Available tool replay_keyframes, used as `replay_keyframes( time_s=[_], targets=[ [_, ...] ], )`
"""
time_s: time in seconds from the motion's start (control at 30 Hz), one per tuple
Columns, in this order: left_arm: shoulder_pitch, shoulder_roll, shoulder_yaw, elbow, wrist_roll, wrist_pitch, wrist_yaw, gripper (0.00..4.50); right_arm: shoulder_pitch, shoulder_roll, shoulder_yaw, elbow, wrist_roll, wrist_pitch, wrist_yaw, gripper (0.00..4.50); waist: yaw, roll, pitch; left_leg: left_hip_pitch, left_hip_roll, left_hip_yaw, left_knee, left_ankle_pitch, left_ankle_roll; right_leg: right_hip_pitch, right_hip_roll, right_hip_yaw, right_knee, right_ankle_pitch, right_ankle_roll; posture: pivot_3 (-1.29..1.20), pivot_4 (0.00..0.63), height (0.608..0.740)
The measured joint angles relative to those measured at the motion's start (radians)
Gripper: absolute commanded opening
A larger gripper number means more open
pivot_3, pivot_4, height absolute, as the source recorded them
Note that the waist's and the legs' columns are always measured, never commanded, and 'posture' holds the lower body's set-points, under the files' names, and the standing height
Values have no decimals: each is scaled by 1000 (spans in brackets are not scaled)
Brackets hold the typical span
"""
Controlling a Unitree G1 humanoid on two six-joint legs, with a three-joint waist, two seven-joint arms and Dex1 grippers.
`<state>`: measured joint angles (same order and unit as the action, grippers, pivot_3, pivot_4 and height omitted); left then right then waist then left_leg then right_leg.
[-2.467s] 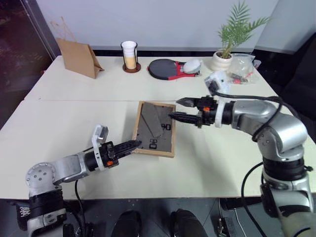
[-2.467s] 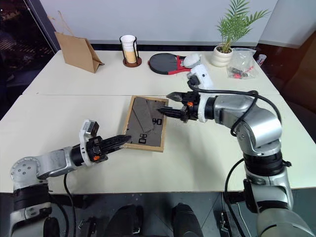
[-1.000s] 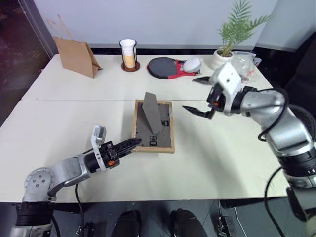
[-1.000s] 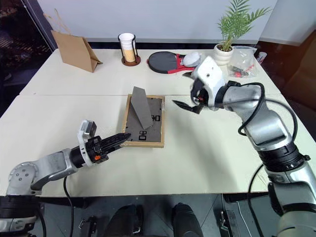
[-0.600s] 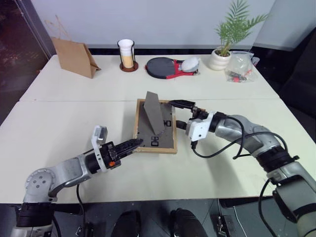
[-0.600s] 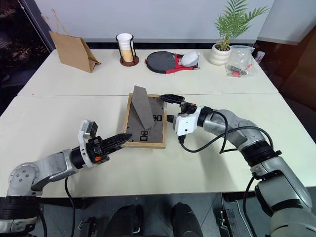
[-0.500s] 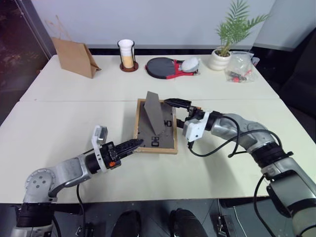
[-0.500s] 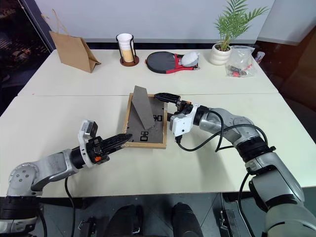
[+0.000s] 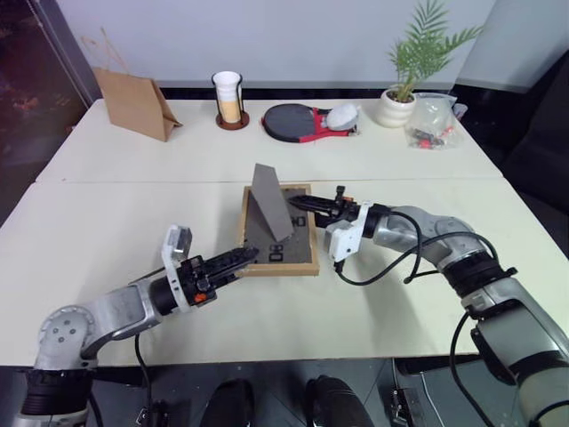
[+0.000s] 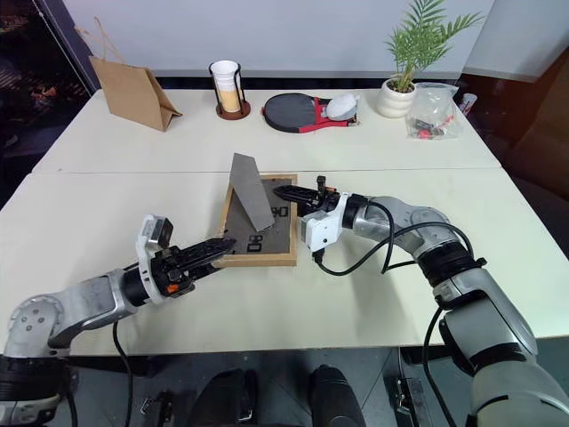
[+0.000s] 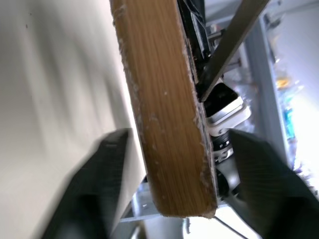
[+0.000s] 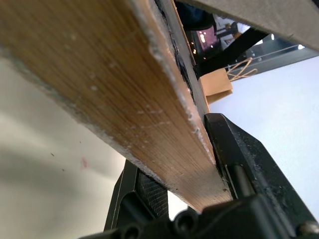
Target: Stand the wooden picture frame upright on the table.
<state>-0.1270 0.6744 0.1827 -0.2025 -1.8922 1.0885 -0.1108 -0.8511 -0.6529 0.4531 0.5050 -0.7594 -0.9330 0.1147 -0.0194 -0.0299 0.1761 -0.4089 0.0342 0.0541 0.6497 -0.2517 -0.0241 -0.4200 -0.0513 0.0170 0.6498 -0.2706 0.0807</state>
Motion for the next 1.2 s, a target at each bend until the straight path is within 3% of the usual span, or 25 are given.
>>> replay_keyframes(
  time_s=[0.1,0.2,0.27,0.33,0.43,0.5,0.73,1.07,1.2],
  targets=[
    [11,135,50,-78,197,-9,-207,4431,0,-3,0,11,92,-12,82,1115,0,0,1,0,-1,0,0,0,1,0,1,-1,0,-1,-2,0,150,740],
    [-16,279,159,-66,382,-79,-408,4431,7,1,-3,-2,360,62,297,1115,0,0,1,0,-1,0,-1,-1,1,0,2,-2,0,-1,-3,0,150,740],
    [-20,356,202,-22,519,-147,-523,4431,27,9,-18,-78,624,241,513,1115,-1,0,1,1,1,0,-1,-1,2,1,2,-2,0,-1,-3,0,150,740],
    [-21,370,208,10,624,-196,-595,4431,34,16,-40,-167,863,472,711,1115,1,2,2,1,2,0,-1,-1,3,2,1,-3,0,0,0,0,150,740],
    [-4,367,164,28,750,-248,-663,4431,33,18,-64,-261,1138,830,969,1115,4,2,2,1,3,-1,-1,-2,3,2,0,-4,-1,0,0,0,150,740],
    [9,359,126,25,826,-274,-702,4431,19,31,-76,-257,1228,1024,1078,1115,5,2,2,0,3,0,-1,-2,4,1,-3,-4,-1,0,-1,0,150,740],
    [40,315,99,-8,946,-319,-774,4431,-87,122,-75,23,1238,1301,1326,1115,0,2,2,-1,2,1,-2,-2,4,-2,-6,-5,0,-1,-4,0,150,740],
    [32,263,99,-32,1012,-315,-772,4431,-163,288,-84,423,1058,1231,1413,1115,1,2,2,-3,1,2,-2,-2,4,-4,-6,-5,0,1,0,0,150,740],
    [14,249,97,-38,1024,-311,-772,4500,-178,299,-111,478,1015,1212,1433,2998,0,2,2,-3,1,1,-2,-2,4,-4,-6,-5,1,1,0,0,150,740]
  ],
)
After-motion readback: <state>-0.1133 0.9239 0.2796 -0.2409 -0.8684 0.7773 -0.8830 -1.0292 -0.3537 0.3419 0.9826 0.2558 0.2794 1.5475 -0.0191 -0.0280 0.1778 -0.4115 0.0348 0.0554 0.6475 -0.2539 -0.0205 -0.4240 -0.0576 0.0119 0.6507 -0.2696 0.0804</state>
